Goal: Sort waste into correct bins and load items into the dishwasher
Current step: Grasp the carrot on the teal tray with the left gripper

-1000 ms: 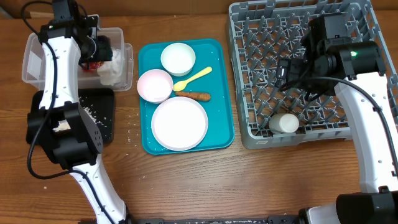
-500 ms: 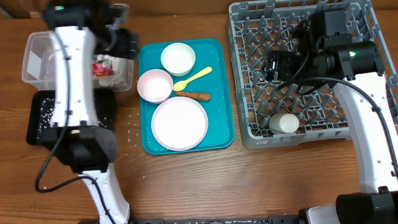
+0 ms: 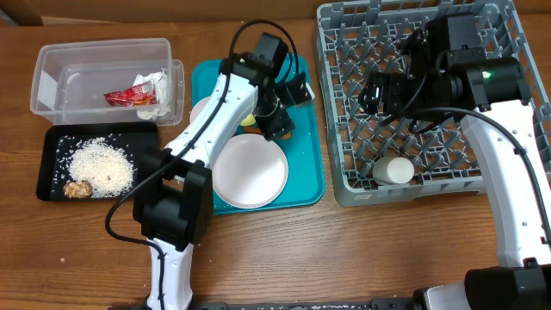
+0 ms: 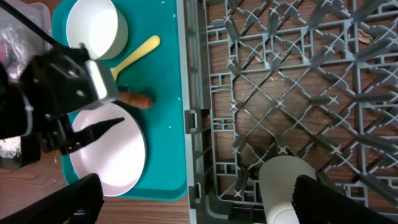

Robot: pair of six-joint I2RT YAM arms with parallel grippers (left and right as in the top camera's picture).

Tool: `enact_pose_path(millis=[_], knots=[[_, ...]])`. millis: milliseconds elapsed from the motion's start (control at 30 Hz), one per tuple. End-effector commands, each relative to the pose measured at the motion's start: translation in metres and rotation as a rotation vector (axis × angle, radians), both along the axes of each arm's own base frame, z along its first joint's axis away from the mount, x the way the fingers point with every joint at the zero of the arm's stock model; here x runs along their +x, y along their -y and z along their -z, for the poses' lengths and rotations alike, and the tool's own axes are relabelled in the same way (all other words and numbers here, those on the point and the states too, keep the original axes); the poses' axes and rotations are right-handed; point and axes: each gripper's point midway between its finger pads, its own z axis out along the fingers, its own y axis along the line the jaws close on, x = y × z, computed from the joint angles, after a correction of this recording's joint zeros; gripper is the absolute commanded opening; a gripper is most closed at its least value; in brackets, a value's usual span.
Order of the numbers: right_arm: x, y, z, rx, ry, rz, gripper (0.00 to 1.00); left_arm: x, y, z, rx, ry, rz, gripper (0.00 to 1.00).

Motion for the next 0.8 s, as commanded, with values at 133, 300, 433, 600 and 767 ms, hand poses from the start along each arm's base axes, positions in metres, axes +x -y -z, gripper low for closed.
enact_pose_path(millis=[133,300,433,600,767], knots=[[0.001,0.001,-0.011,-0.011,0.038,-0.005,1.0,0.006,-0.002,0.037,0.013,0.039,0.049,0.75],[0.001,0.001,-0.011,-0.011,0.038,-0.005,1.0,0.003,-0.004,0.06,0.021,0.02,0.049,0.73],[0.001,0.001,-0.011,-0.011,0.039,-0.005,1.0,0.001,-0.004,0.068,0.027,0.002,0.05,0.71],[0.001,0.001,-0.011,-0.01,0.037,-0.005,1.0,0.001,-0.003,0.069,0.023,0.002,0.05,0.6],[0.001,0.001,-0.011,-0.01,0.037,-0.005,1.0,-0.004,-0.006,0.082,0.024,0.0,0.05,0.58]])
